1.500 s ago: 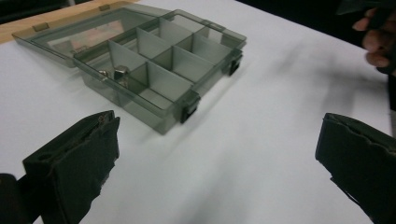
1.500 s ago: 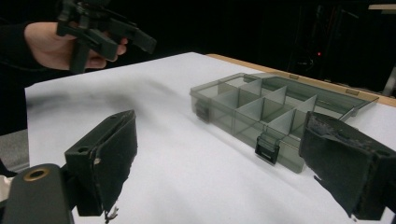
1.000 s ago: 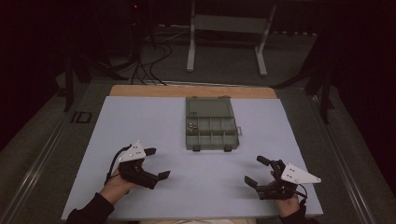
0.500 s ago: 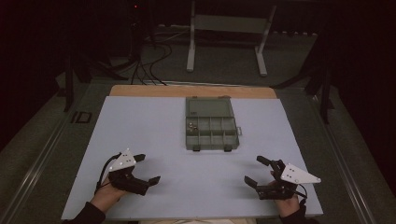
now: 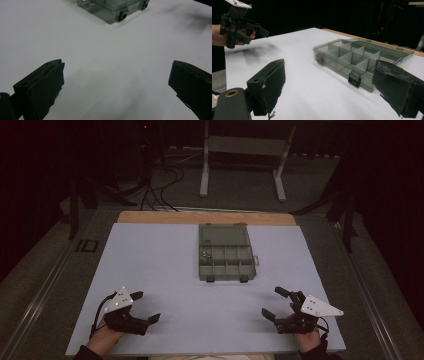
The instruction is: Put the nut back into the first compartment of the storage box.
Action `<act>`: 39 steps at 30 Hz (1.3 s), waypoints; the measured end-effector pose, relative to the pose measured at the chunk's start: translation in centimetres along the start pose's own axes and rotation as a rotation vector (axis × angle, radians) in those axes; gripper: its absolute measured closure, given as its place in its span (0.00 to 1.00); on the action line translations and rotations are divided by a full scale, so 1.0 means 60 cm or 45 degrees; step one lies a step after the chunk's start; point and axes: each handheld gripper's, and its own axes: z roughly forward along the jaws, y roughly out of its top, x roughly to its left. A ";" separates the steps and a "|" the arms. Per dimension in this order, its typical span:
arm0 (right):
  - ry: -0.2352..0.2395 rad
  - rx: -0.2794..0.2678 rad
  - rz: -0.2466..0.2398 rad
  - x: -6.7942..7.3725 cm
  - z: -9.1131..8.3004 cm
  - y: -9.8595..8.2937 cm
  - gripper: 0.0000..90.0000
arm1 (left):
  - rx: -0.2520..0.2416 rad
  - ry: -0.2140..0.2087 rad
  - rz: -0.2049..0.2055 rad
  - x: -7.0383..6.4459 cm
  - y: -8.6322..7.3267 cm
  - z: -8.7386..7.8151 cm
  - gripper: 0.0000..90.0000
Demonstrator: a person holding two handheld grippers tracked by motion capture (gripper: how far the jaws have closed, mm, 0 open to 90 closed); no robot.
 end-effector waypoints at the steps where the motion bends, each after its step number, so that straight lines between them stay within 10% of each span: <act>1: 0.000 0.001 0.000 0.000 0.000 0.000 0.13 | -0.001 0.005 -0.006 0.001 -0.002 -0.001 0.01; 39: 0.001 0.012 0.000 0.000 0.000 0.000 0.13 | -0.034 0.047 -0.011 0.011 -0.032 -0.006 0.01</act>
